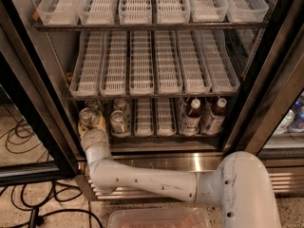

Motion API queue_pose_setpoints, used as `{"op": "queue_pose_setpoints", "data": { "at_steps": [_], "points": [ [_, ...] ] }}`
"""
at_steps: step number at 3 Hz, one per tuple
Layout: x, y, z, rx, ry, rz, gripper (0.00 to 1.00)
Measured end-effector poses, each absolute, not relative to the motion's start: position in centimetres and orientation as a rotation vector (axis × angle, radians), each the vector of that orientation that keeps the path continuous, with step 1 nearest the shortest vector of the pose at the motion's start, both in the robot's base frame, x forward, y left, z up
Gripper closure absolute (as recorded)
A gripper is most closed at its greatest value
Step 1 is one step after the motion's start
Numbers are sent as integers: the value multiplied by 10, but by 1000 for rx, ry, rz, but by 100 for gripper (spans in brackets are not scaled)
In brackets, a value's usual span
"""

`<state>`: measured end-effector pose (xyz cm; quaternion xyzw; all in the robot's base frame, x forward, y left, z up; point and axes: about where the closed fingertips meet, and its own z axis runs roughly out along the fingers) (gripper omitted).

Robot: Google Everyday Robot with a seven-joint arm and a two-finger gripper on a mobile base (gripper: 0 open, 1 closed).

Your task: Pick 7up can from bottom shelf of fridge

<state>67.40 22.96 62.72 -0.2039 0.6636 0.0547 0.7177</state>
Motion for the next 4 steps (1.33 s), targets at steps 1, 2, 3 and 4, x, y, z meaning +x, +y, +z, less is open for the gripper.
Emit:
{"op": "queue_pose_setpoints", "data": {
  "at_steps": [1, 2, 3, 4],
  "points": [
    [670, 238, 639, -497, 1490, 152, 100],
    [661, 233, 646, -551, 1515, 134, 100],
    [649, 214, 652, -593, 1551, 92, 100],
    [636, 183, 657, -622, 1607, 95, 100]
  ]
}}
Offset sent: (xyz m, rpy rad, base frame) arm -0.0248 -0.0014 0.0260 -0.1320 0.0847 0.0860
